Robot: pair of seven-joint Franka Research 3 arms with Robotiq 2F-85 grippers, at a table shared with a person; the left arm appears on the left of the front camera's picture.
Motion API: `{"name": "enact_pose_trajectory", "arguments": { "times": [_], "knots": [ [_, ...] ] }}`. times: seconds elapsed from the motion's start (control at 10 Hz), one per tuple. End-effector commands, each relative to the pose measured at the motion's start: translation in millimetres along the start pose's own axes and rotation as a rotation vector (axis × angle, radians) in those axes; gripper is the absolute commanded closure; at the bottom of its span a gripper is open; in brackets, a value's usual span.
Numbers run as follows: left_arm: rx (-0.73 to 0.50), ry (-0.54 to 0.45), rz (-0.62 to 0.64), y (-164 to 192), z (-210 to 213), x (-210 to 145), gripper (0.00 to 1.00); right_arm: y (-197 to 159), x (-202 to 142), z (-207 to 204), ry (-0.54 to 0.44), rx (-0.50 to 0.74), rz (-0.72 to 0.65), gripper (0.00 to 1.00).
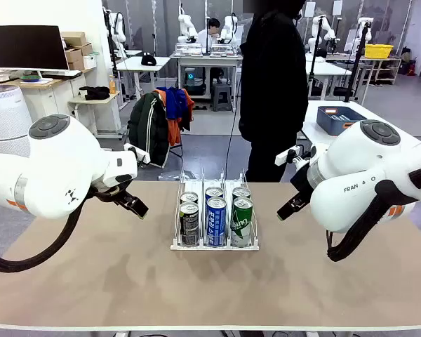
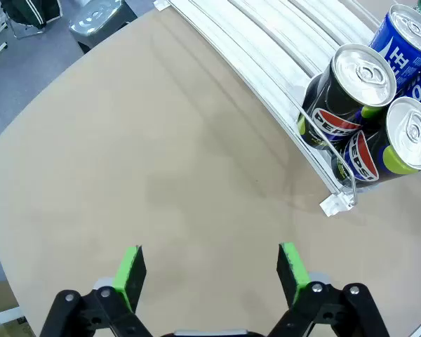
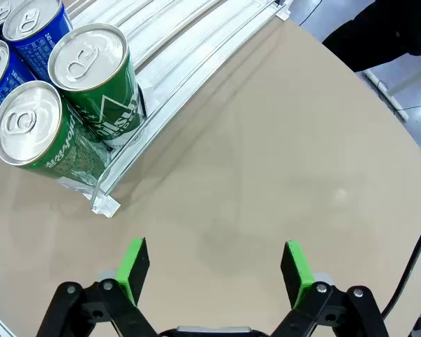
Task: Fill the beverage cans into the dispenser.
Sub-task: Pick up the Ionic drink handed by the human.
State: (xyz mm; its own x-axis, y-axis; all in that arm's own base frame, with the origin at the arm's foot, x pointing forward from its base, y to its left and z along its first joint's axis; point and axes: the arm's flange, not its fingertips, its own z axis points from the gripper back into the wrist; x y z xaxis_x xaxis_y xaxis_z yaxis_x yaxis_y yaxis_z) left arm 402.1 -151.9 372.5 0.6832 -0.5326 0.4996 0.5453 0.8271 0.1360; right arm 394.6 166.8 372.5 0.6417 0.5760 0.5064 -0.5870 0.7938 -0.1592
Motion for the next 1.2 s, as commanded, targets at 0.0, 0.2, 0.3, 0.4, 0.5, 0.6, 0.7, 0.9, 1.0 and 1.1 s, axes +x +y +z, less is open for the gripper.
{"name": "enact_pose_trajectory", "arguments": {
  "times": [0.0, 0.2, 0.3, 0.4, 0.5, 0.6, 0.7, 0.9, 1.0, 1.1],
  "knots": [
    [0.000, 0.000, 0.000, 0.0, 0.0, 0.0, 0.00, 0.0, 0.0, 0.0, 0.000, 0.000, 0.000, 0.00],
    [0.000, 0.000, 0.000, 0.0, 0.0, 0.0, 0.00, 0.0, 0.0, 0.0, 0.000, 0.000, 0.000, 0.00],
    [0.000, 0.000, 0.000, 0.0, 0.0, 0.0, 0.00, 0.0, 0.0, 0.0, 0.000, 0.000, 0.000, 0.00],
    [0.000, 0.000, 0.000, 0.0, 0.0, 0.0, 0.00, 0.0, 0.0, 0.0, 0.000, 0.000, 0.000, 0.00],
    [0.000, 0.000, 0.000, 0.0, 0.0, 0.0, 0.00, 0.0, 0.0, 0.0, 0.000, 0.000, 0.000, 0.00],
    [0.000, 0.000, 0.000, 0.0, 0.0, 0.0, 0.00, 0.0, 0.0, 0.0, 0.000, 0.000, 0.000, 0.00],
    [0.000, 0.000, 0.000, 0.0, 0.0, 0.0, 0.00, 0.0, 0.0, 0.0, 0.000, 0.000, 0.000, 0.00],
    [0.000, 0.000, 0.000, 0.0, 0.0, 0.0, 0.00, 0.0, 0.0, 0.0, 0.000, 0.000, 0.000, 0.00],
    [0.000, 0.000, 0.000, 0.0, 0.0, 0.0, 0.00, 0.0, 0.0, 0.0, 0.000, 0.000, 0.000, 0.00],
    [0.000, 0.000, 0.000, 0.0, 0.0, 0.0, 0.00, 0.0, 0.0, 0.0, 0.000, 0.000, 0.000, 0.00]
  ]
}}
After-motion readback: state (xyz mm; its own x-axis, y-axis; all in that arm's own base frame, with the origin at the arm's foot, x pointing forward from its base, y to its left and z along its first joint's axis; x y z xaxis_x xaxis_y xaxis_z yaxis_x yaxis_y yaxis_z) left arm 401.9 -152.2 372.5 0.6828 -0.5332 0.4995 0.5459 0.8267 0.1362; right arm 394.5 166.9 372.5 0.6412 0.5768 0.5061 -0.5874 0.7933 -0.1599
